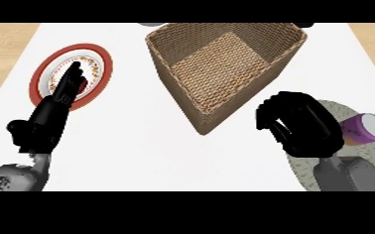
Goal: Pick the can from the placemat and place it in the basket
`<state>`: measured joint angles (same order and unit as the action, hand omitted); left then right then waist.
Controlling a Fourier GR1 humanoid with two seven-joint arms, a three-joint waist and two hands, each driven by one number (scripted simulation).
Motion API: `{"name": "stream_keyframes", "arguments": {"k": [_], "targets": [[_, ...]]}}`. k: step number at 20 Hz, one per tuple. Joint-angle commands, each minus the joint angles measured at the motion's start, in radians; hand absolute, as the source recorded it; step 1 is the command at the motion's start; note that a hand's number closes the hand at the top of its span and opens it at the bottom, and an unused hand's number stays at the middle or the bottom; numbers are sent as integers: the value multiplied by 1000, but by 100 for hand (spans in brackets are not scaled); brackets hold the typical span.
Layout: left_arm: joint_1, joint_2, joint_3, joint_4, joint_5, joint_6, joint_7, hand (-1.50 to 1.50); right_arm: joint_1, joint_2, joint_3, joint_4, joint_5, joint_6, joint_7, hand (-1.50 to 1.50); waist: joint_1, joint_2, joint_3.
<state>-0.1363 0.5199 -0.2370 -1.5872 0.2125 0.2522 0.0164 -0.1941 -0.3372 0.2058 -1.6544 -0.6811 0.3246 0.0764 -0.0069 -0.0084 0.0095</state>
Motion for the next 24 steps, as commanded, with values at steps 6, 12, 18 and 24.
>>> {"name": "stream_keyframes", "arguments": {"k": [6,12,18,24], "targets": [[-10,53,26,18,-51,-37,-54,0,159,-289,-153,-343,71,204,-30,-150,-33,-3,-10],[-58,38,31,35,-56,-30,-47,0,-14,-554,-352,-327,315,246,16,-150,-19,5,-11],[-81,42,26,37,-49,-63,-38,0,-115,-846,-348,-304,425,571,-28,-150,18,15,-10],[-88,29,37,53,-55,-80,-67,0,-139,-892,-283,-214,642,784,-210,-150,36,18,-7]]}}
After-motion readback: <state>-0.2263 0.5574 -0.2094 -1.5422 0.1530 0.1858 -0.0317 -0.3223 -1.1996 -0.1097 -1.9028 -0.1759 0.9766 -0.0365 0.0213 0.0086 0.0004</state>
